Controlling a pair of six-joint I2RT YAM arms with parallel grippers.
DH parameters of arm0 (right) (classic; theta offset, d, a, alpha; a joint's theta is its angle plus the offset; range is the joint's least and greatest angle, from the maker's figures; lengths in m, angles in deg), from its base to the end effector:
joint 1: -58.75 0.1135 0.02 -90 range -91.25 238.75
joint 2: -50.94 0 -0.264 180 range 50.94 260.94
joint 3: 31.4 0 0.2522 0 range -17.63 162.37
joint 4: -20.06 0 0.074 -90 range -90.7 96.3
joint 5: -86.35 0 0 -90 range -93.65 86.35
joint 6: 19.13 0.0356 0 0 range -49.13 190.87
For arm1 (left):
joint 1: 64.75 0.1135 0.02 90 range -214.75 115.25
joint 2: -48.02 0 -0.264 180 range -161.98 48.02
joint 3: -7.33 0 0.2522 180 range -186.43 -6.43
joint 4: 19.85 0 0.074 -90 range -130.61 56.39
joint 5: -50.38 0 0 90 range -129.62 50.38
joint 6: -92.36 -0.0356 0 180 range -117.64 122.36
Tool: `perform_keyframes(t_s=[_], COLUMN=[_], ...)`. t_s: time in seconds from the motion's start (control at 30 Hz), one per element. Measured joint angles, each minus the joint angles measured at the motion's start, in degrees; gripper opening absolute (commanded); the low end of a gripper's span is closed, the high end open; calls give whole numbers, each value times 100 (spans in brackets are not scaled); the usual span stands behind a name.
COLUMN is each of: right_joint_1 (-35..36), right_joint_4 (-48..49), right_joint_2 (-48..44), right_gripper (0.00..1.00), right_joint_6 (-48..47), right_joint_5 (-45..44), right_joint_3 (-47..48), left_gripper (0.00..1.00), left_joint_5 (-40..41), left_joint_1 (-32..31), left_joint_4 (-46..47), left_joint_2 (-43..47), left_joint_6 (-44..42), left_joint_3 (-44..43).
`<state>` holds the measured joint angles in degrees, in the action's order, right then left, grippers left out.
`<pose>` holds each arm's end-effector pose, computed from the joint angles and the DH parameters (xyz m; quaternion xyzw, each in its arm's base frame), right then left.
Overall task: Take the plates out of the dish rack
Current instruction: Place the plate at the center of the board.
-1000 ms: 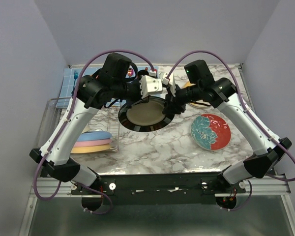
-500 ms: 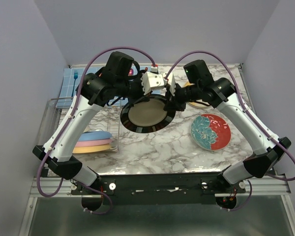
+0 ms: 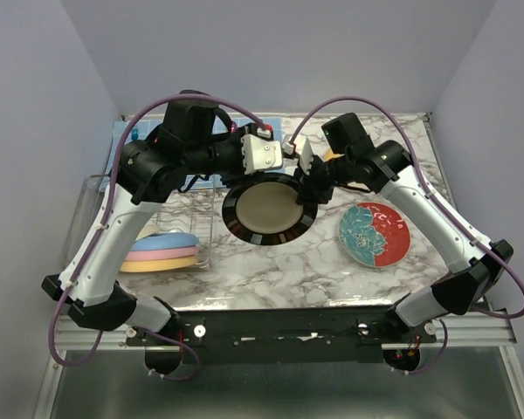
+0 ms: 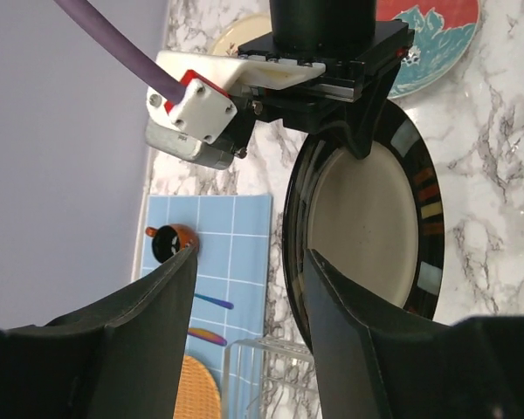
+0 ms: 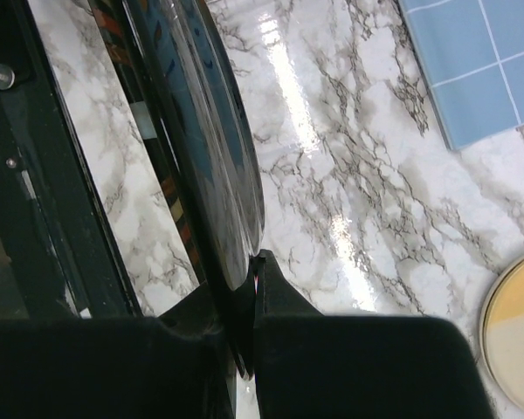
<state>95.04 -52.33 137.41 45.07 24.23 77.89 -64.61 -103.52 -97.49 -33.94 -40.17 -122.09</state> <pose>0.2357 0.1937 0.3945 -0.5410 0.7374 0.2558 0.3133 0.1820 -0.1654 0.5073 0.6331 0.5718 -0.1715 0.4927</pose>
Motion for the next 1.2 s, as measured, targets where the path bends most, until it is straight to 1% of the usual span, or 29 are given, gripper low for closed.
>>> perform_keyframes(t_s=[0.17, 0.2, 0.27, 0.33, 0.37, 0.43, 0.47, 0.53, 0.7, 0.83, 1.03, 1.13, 1.2], right_joint_1=[-131, -210, -584, -1180, -1362, -2203, -2409, -3060, -4524, -5567, -6561, -6977, -7101], right_joint_4=[59, 59, 85, 136, 173, 232, 240, 208, -131, -531, -1202, -1353, -1357], right_joint_2=[-33, -33, -72, -118, -136, -146, -149, -149, -140, -90, 354, 625, 688], right_gripper=[0, 1, 0, 0, 1, 1, 0, 0, 1, 1, 1, 1, 1], right_joint_6=[63, 70, 92, 92, 94, 68, 68, 20, -337, -898, -1753, -2142, -2291], right_joint_5=[-160, -157, -7, 96, 133, 188, 221, 293, 1047, 1506, 1799, 1770, 1703], right_joint_3=[-350, -426, -686, -994, -1115, -1464, -1563, -1777, -1954, -2048, -2291, -2450, -2535], left_gripper=[60, 60, 61, 61, 62, 63, 63, 63, 64, 64, 66, 68, 69], left_joint_5=[278, 380, 557, 702, 798, 901, 955, 1056, 1281, 1373, 1510, 1576, 1613], left_joint_1=[0, 0, 0, 0, 0, 0, 0, 0, 0, 0, 0, 0, 0], left_joint_4=[83, 131, 160, 205, 227, 238, 249, 286, 382, 420, 474, 476, 487], left_joint_2=[267, 361, 555, 715, 804, 903, 927, 984, 1143, 1274, 1397, 1397, 1399], left_joint_6=[-249, -304, -404, -487, -538, -601, -619, -667, -763, -837, -935, -973, -979], left_joint_3=[146, 282, 597, 909, 1102, 1340, 1412, 1600, 2031, 2312, 2618, 2673, 2673])
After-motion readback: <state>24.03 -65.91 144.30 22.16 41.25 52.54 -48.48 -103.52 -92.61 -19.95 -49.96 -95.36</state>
